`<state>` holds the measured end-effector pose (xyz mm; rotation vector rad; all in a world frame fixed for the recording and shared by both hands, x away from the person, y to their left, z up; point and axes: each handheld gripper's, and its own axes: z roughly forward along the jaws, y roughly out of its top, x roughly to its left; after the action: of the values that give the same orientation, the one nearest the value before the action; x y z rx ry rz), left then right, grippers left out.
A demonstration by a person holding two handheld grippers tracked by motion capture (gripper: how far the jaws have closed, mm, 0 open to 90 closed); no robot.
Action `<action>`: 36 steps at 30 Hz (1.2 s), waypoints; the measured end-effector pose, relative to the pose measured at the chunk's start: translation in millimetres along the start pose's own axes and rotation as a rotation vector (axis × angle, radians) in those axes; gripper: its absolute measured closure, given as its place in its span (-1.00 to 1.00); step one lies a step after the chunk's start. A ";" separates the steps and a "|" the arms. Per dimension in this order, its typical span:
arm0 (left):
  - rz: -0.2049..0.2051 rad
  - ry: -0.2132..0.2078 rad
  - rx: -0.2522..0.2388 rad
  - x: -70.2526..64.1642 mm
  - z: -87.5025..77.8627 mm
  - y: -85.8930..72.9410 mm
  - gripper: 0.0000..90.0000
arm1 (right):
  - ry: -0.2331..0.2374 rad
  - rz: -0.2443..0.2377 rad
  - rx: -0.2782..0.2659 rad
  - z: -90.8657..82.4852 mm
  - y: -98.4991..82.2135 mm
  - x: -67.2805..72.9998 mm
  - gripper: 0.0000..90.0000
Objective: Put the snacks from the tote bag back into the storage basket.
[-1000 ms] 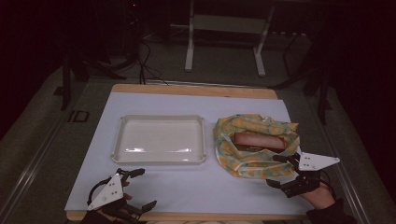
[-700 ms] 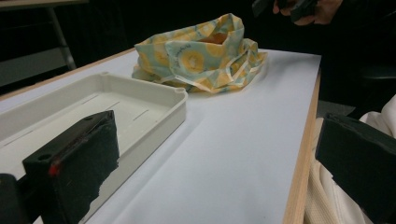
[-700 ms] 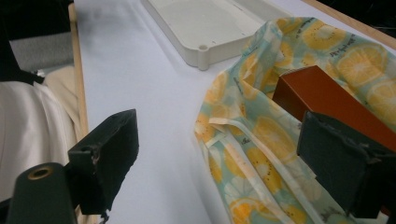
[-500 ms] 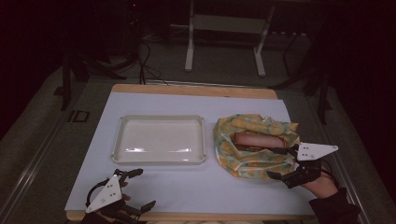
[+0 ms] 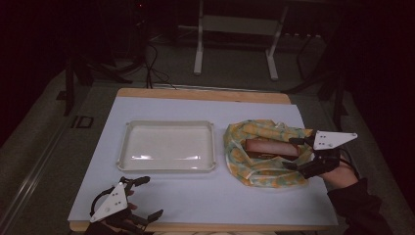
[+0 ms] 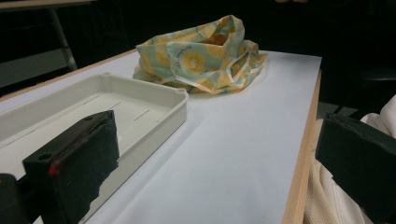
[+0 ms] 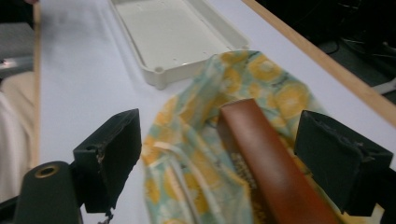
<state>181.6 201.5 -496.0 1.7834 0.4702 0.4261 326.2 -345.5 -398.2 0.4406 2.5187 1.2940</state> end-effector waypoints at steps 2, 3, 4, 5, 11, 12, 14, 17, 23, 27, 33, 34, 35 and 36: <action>-0.002 -0.002 0.002 0.2 0.2 -0.1 -1.00 | 0.000 -0.013 0.009 0.1 4.6 -5.2 -0.64; -0.001 -0.002 0.003 0.3 0.3 -0.2 -1.00 | 0.004 -0.011 0.014 0.5 6.6 -8.0 -0.63; 0.001 -0.002 0.002 0.2 0.6 -0.6 -1.00 | 0.008 -0.013 0.019 0.9 8.4 -11.2 -0.63; 0.003 -0.003 0.004 0.1 0.8 -0.8 -1.00 | 0.006 -0.017 0.022 1.4 10.0 -13.9 -0.57; 0.001 -0.011 0.012 0.3 1.4 -1.3 -1.00 | 0.001 -0.058 0.064 6.5 14.9 -26.6 -0.43; -0.003 -0.013 0.015 0.5 1.5 -1.5 -1.00 | 0.004 -0.063 0.072 7.5 15.1 -28.2 -0.41; -0.006 -0.014 0.015 0.8 1.7 -1.8 -1.00 | 0.009 -0.068 0.090 9.7 15.6 -32.0 -0.36; -0.004 -0.016 0.019 1.5 2.2 -1.9 -1.00 | 0.030 -0.074 0.115 13.4 17.2 -37.2 -0.31; -0.008 -0.018 0.022 1.7 3.0 -2.1 -1.00 | 0.055 -0.083 0.195 26.0 19.9 -47.6 -0.28; -0.009 -0.019 0.022 1.9 3.0 -2.2 -1.00 | 0.067 -0.090 0.233 35.7 18.8 -53.3 -0.25; -0.010 -0.022 0.024 2.2 3.2 -2.4 -1.00 | 0.089 -0.094 0.310 53.9 13.6 -59.2 -0.22; -0.010 -0.022 0.024 2.2 3.2 -2.4 -1.00 | 0.089 -0.096 0.318 57.0 12.2 -60.3 -0.20; -0.011 -0.023 0.023 2.3 3.2 -2.3 -1.00 | 0.089 -0.096 0.318 57.0 12.2 -60.3 -0.20; -0.012 -0.024 0.023 2.5 3.5 -2.5 -1.00 | 0.089 -0.099 0.341 62.6 9.2 -62.6 -0.20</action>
<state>185.4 200.6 -499.2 1.8050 0.4709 0.3918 408.4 -318.5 -419.3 0.3286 2.8059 0.8676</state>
